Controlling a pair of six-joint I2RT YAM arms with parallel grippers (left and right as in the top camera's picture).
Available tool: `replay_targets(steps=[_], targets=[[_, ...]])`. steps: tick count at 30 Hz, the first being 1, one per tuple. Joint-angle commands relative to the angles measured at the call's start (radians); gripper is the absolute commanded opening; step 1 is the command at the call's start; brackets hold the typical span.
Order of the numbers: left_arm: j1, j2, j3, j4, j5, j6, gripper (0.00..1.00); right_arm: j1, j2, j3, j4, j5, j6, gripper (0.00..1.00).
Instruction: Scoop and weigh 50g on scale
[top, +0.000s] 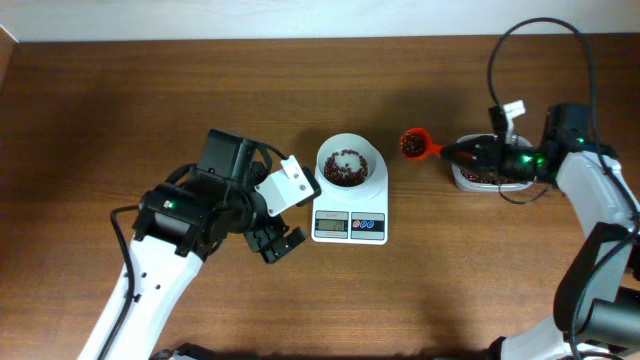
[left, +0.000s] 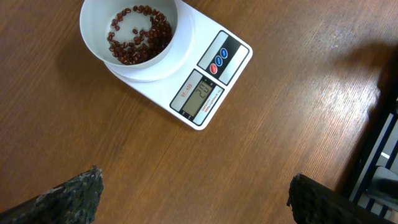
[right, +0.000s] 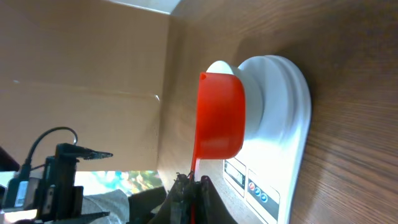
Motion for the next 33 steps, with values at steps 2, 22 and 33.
replay_targets(steps=[2,22,33], targets=[[0.002,-0.015,0.008,0.002,0.011,-0.003,0.99,0.093,0.007,0.000,0.088,-0.004,0.103,0.04],[0.002,-0.015,0.008,0.002,0.011,-0.003,0.99,0.391,-0.008,0.001,0.325,0.324,0.066,0.04],[0.002,-0.015,0.008,0.002,0.011,-0.003,0.99,0.391,-0.108,0.001,0.282,0.403,0.004,0.04]])
